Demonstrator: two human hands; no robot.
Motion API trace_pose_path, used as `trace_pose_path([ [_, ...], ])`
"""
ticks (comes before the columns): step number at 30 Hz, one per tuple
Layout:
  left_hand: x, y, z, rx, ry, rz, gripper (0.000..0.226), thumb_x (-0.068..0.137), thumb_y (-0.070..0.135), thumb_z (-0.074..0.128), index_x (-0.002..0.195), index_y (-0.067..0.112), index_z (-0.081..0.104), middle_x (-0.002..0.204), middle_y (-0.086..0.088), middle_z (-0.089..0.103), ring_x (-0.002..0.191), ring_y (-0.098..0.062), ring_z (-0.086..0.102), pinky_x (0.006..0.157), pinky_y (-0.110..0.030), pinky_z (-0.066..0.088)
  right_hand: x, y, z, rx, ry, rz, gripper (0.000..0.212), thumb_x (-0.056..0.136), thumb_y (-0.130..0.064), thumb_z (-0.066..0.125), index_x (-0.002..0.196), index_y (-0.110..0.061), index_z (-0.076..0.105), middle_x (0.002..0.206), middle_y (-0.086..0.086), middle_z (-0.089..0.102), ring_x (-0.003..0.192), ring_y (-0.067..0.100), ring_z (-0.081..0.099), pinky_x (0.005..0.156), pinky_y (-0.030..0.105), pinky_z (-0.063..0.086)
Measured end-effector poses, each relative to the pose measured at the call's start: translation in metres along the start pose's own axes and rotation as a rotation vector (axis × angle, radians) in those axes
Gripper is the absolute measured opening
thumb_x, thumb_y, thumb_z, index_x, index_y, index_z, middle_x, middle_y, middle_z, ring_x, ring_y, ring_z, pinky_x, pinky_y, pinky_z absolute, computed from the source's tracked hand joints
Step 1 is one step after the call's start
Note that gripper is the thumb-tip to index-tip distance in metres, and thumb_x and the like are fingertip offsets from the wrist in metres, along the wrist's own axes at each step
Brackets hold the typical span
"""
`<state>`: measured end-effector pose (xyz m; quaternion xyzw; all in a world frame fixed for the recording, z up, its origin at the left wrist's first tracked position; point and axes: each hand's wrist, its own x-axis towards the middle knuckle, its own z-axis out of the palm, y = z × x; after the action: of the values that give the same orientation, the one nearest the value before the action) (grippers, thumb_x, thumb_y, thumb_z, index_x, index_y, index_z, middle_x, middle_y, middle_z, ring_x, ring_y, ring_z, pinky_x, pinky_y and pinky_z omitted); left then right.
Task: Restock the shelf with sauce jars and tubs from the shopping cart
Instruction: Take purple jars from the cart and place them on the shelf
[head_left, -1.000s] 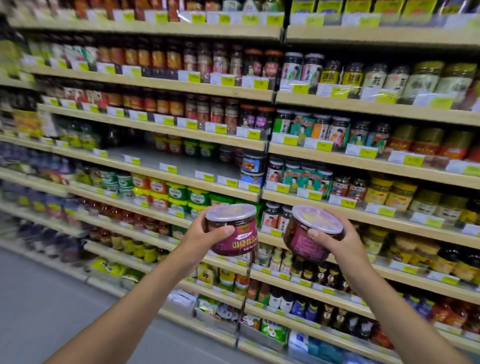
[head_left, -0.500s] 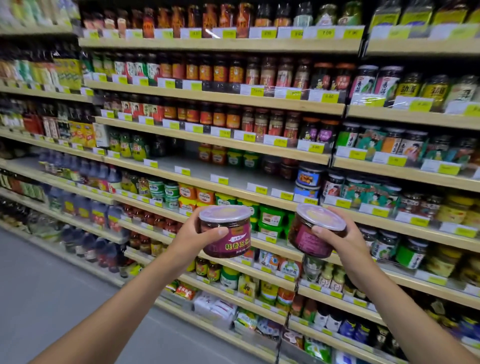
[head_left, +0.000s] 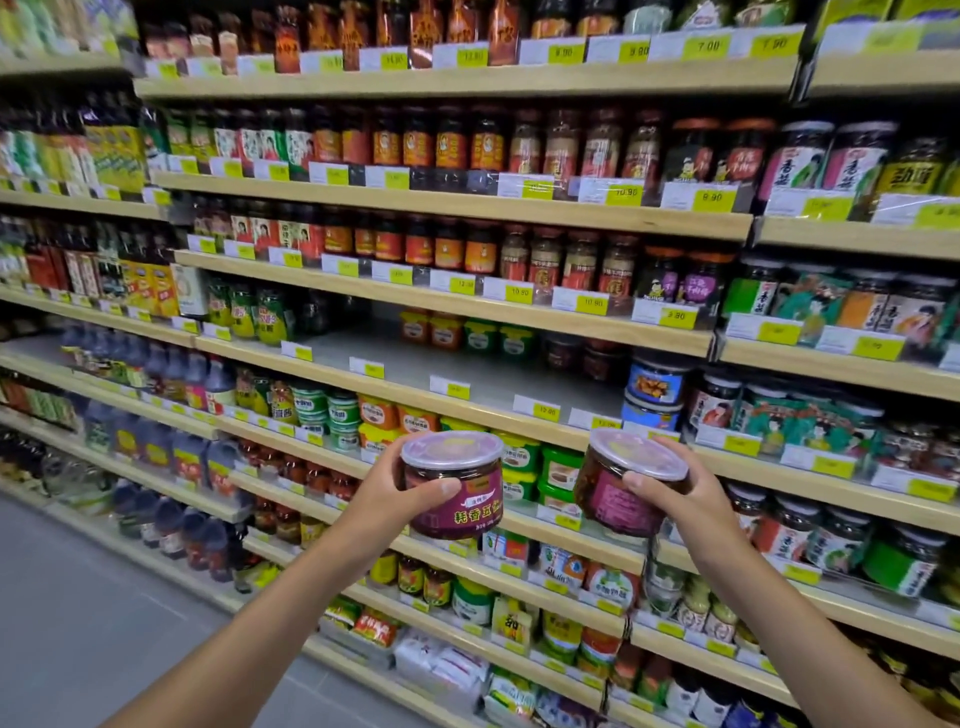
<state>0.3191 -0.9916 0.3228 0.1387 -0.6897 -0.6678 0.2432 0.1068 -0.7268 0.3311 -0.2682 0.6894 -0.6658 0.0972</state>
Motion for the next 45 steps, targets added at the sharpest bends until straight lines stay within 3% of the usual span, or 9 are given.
trace_pose_path([
  [9,0.101,-0.012,0.029,-0.008,0.025,0.016,0.082,0.053,0.051,0.088,0.127,0.036,0.057,0.122,0.002,0.069,0.107,-0.017,0.07,0.084,-0.037,0.061,0.09,0.025,-0.006,0.062,-0.02,0.032,0.074,0.063,-0.04,0.088,0.129,-0.038,0.055,0.123,-0.01,0.06,0.11,0.014,0.062,0.085,0.04,0.058],
  [13,0.14,-0.024,0.044,-0.008,0.035,0.024,0.083,0.05,0.052,0.087,0.126,0.037,0.058,0.12,0.005,0.069,0.106,-0.015,0.069,0.079,-0.031,0.059,0.116,0.035,-0.011,0.085,0.002,0.025,0.064,0.069,-0.031,0.081,0.128,-0.034,0.055,0.119,-0.014,0.06,0.105,0.007,0.062,0.082,0.032,0.058],
  [15,0.156,-0.031,0.051,-0.006,0.027,0.014,0.084,0.05,0.053,0.086,0.126,0.037,0.057,0.12,0.005,0.068,0.104,-0.013,0.069,0.077,-0.03,0.059,0.125,0.041,-0.012,0.077,0.018,0.048,0.064,0.07,-0.034,0.08,0.129,-0.034,0.055,0.12,-0.015,0.058,0.105,0.009,0.063,0.08,0.03,0.058],
  [20,0.193,-0.045,0.06,-0.01,-0.033,-0.011,0.086,0.05,0.053,0.087,0.128,0.035,0.056,0.123,0.002,0.068,0.106,-0.015,0.07,0.078,-0.032,0.059,0.143,0.048,-0.013,0.058,0.041,0.076,0.075,0.062,-0.044,0.089,0.128,-0.038,0.055,0.128,-0.009,0.057,0.114,0.017,0.062,0.093,0.047,0.057],
  [25,0.23,-0.056,0.065,-0.053,-0.093,-0.021,0.089,0.049,0.051,0.087,0.129,0.032,0.056,0.122,0.002,0.068,0.106,-0.016,0.069,0.078,-0.031,0.059,0.155,0.049,-0.007,0.012,0.105,0.069,0.07,0.062,-0.037,0.082,0.128,-0.032,0.057,0.121,-0.011,0.059,0.108,0.013,0.064,0.089,0.043,0.059],
  [30,0.274,-0.064,0.054,-0.081,-0.171,-0.027,0.091,0.046,0.051,0.089,0.129,0.032,0.057,0.123,-0.001,0.068,0.109,-0.021,0.068,0.084,-0.041,0.061,0.17,0.051,0.011,-0.034,0.21,0.1,0.093,0.045,-0.067,0.091,0.128,-0.04,0.057,0.129,-0.008,0.059,0.113,0.018,0.063,0.09,0.047,0.059],
  [33,0.294,-0.063,0.038,-0.095,-0.242,-0.014,0.091,0.044,0.05,0.088,0.128,0.032,0.057,0.12,0.001,0.069,0.103,-0.016,0.07,0.075,-0.031,0.06,0.178,0.05,0.029,-0.062,0.26,0.093,0.104,0.039,-0.074,0.088,0.132,-0.039,0.056,0.134,-0.006,0.056,0.117,0.019,0.06,0.092,0.046,0.058],
  [37,0.317,-0.065,0.011,-0.105,-0.314,0.001,0.087,0.043,0.049,0.086,0.124,0.033,0.058,0.116,0.003,0.07,0.099,-0.013,0.07,0.07,-0.025,0.058,0.186,0.047,0.054,-0.108,0.324,0.086,0.093,0.059,-0.058,0.088,0.14,-0.028,0.054,0.133,-0.005,0.056,0.116,0.017,0.059,0.09,0.041,0.058],
  [45,0.345,-0.083,-0.03,-0.139,-0.386,-0.03,0.101,0.035,0.061,0.095,0.126,0.036,0.059,0.119,0.004,0.071,0.107,-0.018,0.07,0.086,-0.04,0.06,0.197,0.048,0.099,-0.109,0.407,0.081,0.097,0.06,-0.04,0.083,0.146,-0.014,0.048,0.139,0.002,0.056,0.123,0.019,0.057,0.105,0.047,0.05],
])
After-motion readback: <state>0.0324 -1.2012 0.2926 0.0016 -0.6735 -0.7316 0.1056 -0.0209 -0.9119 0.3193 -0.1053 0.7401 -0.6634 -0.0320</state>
